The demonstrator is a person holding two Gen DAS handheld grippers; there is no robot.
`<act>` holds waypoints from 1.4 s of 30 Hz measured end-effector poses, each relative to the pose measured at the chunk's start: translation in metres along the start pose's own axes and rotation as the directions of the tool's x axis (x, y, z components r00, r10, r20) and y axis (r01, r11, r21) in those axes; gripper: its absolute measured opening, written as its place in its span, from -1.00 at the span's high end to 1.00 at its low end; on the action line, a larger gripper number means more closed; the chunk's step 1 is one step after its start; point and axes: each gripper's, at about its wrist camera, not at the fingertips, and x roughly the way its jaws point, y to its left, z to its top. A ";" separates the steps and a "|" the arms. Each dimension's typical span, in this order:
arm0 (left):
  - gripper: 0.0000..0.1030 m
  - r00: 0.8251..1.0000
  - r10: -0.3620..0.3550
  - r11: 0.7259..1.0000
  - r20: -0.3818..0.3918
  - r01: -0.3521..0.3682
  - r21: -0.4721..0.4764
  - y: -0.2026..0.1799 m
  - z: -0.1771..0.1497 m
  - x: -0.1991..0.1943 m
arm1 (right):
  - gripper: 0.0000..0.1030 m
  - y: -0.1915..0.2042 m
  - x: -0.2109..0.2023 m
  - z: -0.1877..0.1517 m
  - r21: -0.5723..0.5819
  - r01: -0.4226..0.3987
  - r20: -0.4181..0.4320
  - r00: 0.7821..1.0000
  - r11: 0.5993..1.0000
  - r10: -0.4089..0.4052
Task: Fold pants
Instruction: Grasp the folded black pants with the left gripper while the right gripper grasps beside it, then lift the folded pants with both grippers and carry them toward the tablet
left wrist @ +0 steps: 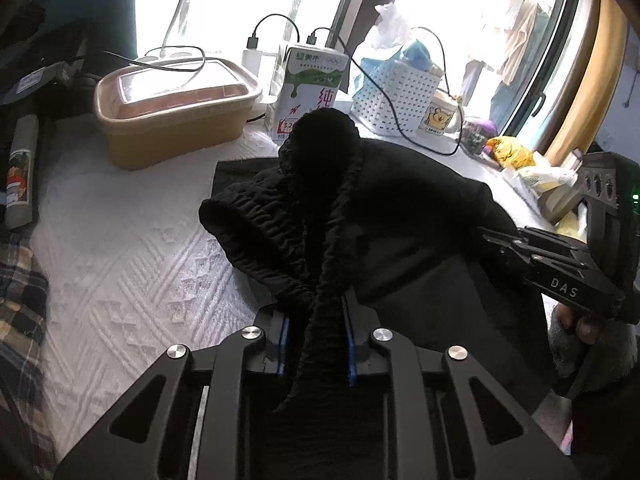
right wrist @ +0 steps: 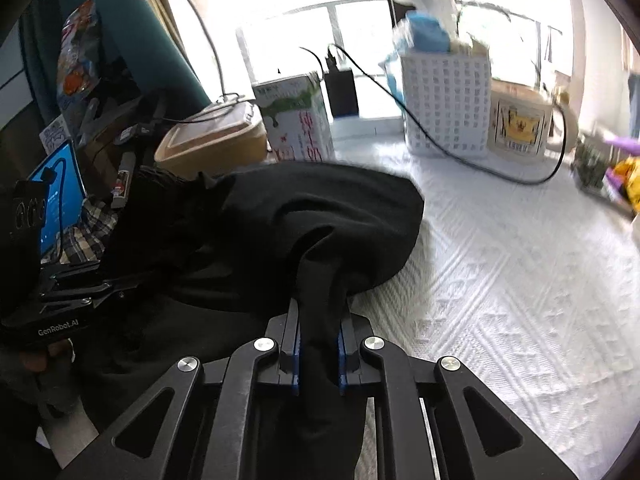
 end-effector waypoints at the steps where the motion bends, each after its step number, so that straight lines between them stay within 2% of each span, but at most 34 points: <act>1: 0.64 1.000 -0.009 1.000 0.004 0.009 -0.004 0.000 0.000 -0.003 | 0.77 0.006 -0.007 0.003 -0.018 0.005 0.016 1.000 1.000 -0.005; 8: 0.65 0.995 -0.059 0.998 0.080 0.061 -0.031 0.000 0.002 -0.045 | 0.78 0.037 -0.046 0.023 -0.092 0.023 0.088 0.996 0.995 -0.015; 14: 0.65 0.984 -0.059 0.997 0.168 0.066 -0.036 0.008 -0.002 -0.094 | 0.79 0.085 -0.089 0.043 -0.198 0.034 0.190 0.982 0.980 0.004; 18: 0.65 0.971 -0.035 0.998 0.235 0.045 -0.039 0.019 -0.004 -0.132 | 0.79 0.119 -0.110 0.056 -0.255 0.027 0.241 0.970 0.967 0.037; 25: 0.65 0.934 0.042 0.999 0.354 -0.031 -0.039 0.045 -0.012 -0.209 | 0.79 0.184 -0.139 0.076 -0.350 -0.008 0.319 0.939 0.937 0.128; 32: 0.65 0.894 0.137 0.990 0.427 -0.117 -0.072 0.075 -0.028 -0.274 | 0.79 0.256 -0.155 0.089 -0.436 -0.071 0.354 0.903 0.897 0.244; 34: 0.65 0.878 0.171 0.985 0.446 -0.148 -0.086 0.086 -0.032 -0.294 | 0.79 0.272 -0.158 0.091 -0.448 -0.095 0.358 0.892 0.889 0.276; 37: 0.65 0.864 0.216 0.976 0.455 -0.195 -0.094 0.099 -0.040 -0.313 | 0.79 0.293 -0.154 0.094 -0.455 -0.132 0.353 0.881 0.881 0.315; 40: 0.65 0.867 0.250 0.968 0.431 -0.227 -0.105 0.116 -0.050 -0.318 | 0.79 0.300 -0.130 0.096 -0.433 -0.186 0.315 0.886 0.882 0.342; 42: 0.64 0.887 0.264 0.964 0.378 -0.236 -0.121 0.132 -0.057 -0.307 | 0.79 0.302 -0.100 0.098 -0.393 -0.240 0.256 0.899 0.887 0.357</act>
